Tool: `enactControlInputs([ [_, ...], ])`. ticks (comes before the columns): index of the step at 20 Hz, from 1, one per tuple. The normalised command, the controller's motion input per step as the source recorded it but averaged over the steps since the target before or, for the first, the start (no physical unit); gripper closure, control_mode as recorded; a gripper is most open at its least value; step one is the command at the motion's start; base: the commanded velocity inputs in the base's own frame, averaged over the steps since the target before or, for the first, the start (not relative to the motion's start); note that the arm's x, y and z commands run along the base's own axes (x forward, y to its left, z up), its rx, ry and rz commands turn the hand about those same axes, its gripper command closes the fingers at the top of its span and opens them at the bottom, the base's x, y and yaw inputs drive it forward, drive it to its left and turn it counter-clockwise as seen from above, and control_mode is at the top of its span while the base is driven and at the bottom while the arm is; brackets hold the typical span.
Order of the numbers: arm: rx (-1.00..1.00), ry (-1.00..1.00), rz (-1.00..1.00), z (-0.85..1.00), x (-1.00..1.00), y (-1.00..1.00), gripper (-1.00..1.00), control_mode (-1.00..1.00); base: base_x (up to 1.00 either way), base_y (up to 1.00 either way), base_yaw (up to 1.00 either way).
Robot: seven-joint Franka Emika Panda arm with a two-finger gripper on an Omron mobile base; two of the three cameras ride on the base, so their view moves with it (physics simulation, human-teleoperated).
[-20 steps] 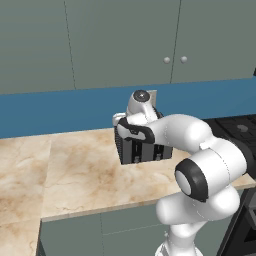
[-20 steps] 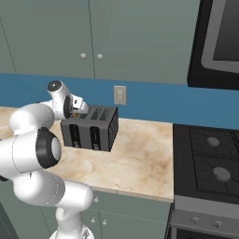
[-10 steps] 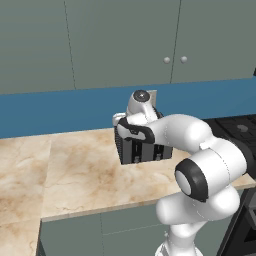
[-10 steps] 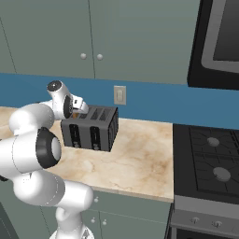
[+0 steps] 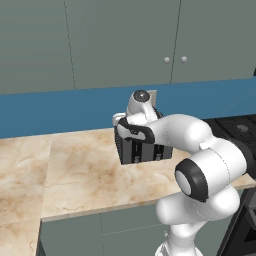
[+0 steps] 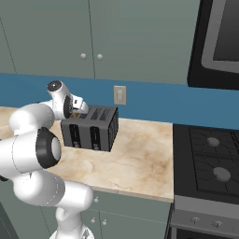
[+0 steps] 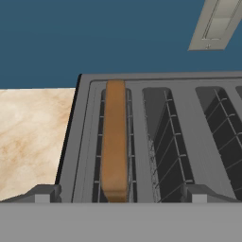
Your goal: Start the toaster. Once the lever pops up, take the bread to the plate on the dining counter.
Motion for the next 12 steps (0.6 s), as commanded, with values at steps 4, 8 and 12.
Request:
enactControlInputs([
  [4, 0.0, 0.0, 0.0, 0.0, 0.0, 0.0, -1.0, -1.0, 0.0, 0.0, 0.0],
  [8, 0.0, 0.0, 0.0, 0.0, 0.0, 0.0, -1.0, -1.0, 0.0, 0.0, 0.0],
  [12, 0.0, 0.0, 0.0, 0.0, 0.0, 0.0, -1.0, -1.0, 0.0, 0.0, 0.0],
])
